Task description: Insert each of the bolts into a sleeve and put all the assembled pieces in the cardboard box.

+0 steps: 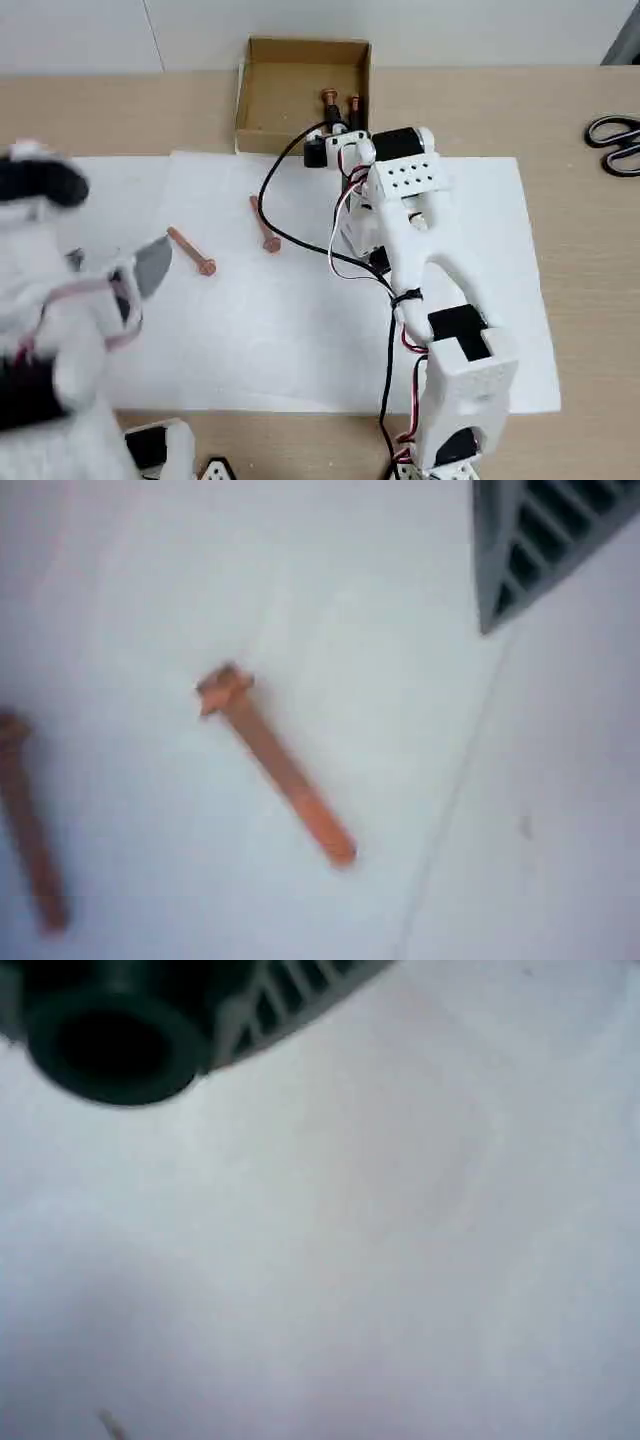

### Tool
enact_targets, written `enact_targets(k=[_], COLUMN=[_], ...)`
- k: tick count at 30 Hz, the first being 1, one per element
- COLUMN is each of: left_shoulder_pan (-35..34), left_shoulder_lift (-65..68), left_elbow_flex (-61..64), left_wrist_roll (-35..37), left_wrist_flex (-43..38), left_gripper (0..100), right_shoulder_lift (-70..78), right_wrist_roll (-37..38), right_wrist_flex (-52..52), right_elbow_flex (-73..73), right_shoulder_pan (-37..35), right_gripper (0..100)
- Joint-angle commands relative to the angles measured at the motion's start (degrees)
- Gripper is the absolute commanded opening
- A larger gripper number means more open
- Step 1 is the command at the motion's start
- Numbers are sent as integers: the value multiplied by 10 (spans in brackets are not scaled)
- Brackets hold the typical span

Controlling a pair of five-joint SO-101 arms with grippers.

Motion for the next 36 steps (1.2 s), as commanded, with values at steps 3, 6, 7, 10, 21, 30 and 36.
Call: enact_targets(k=[3, 6, 7, 10, 21, 30, 36], left_shoulder_pan=[-1, -1, -1, -1, 0, 0, 0], left_shoulder_lift=[127, 163, 166, 167, 167, 167, 167], left_elbow_flex=[36, 65, 73, 93, 96, 95, 95], left_wrist_roll=[-4, -4, -4, -4, -4, -4, -4], left_wrist_flex=[-51, -80, -87, -103, -102, -102, -102], left_gripper=[325, 325, 325, 325, 325, 325, 325], right_shoulder_lift=[7, 48, 62, 97, 128, 116, 97], right_wrist_roll=[-48, -65, -67, -73, -69, -68, -68], right_wrist_flex=[-29, -50, -54, -79, -70, -46, -44], right_elbow_flex=[4, 4, 4, 4, 3, 3, 5], right_shoulder_pan=[-3, -9, -13, -22, -24, -25, -26], right_gripper=[6, 7, 8, 13, 125, 127, 159])
